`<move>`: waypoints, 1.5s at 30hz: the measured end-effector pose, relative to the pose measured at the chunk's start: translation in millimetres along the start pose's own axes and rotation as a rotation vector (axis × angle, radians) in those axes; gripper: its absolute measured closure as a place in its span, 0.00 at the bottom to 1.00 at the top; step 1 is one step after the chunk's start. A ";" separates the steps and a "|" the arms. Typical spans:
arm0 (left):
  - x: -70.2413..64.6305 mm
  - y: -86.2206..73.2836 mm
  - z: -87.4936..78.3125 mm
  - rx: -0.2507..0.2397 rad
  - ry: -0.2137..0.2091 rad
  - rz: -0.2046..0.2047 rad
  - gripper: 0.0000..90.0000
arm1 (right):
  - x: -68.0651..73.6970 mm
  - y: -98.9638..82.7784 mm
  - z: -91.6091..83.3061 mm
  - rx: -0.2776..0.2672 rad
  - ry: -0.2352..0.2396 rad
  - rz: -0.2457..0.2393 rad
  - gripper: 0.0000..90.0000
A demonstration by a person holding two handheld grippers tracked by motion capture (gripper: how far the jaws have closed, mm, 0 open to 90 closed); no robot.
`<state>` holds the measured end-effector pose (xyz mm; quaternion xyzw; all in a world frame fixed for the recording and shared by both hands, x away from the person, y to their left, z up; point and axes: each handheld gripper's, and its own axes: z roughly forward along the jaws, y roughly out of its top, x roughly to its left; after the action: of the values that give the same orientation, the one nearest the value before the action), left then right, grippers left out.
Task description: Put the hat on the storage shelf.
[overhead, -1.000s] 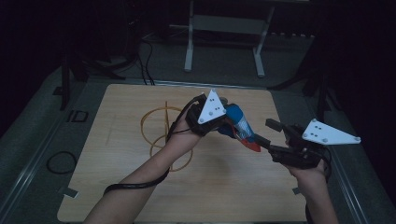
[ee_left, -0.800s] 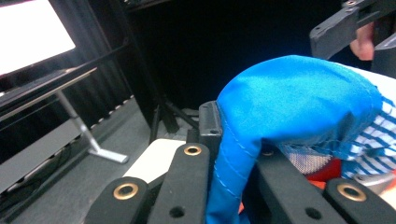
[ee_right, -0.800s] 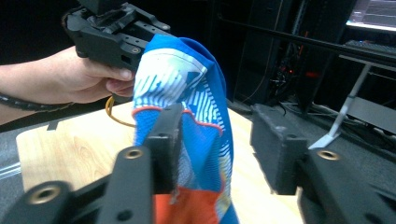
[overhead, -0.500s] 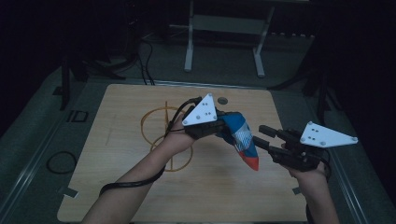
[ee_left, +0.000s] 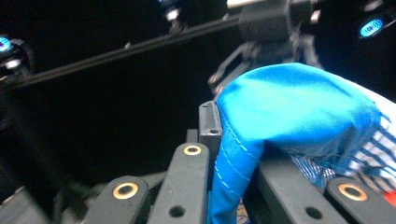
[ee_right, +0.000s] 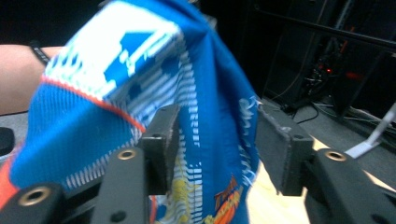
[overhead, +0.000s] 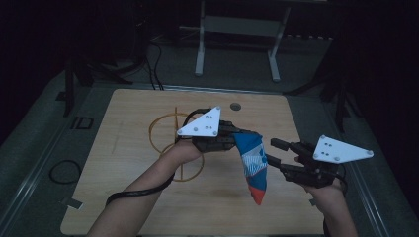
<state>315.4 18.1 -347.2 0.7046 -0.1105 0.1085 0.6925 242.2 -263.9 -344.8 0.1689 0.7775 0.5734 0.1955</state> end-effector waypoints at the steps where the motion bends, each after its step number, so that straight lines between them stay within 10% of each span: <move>1: 0.1 0.1 -1.0 -0.023 -0.024 -0.009 1.00 | 3.1 -0.2 0.8 0.002 0.008 -0.001 0.54; 7: -0.8 -0.4 -5.9 -0.115 -0.108 -0.045 1.00 | 19.9 2.9 -0.1 -0.012 0.038 -0.043 0.53; 15: -4.8 -2.6 -1.2 -0.083 -0.103 -0.013 0.99 | 29.8 8.9 5.8 0.001 0.046 -0.068 0.59; 21: -5.7 -4.6 0.9 -0.056 -0.099 -0.011 0.99 | 26.5 6.8 9.0 0.025 0.015 -0.064 1.00; 38: -4.5 1.6 -22.2 0.050 -0.006 -0.006 0.96 | 8.0 13.2 -7.4 -0.036 -0.022 0.004 1.00; 45: -6.2 14.7 -34.8 0.113 0.107 -0.095 0.65 | -0.5 21.5 -14.5 -0.065 -0.033 0.026 1.00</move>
<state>305.0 52.7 -334.4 0.7403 -0.0335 0.1192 0.6608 236.2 -270.0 -320.3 0.1818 0.7529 0.5979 0.2064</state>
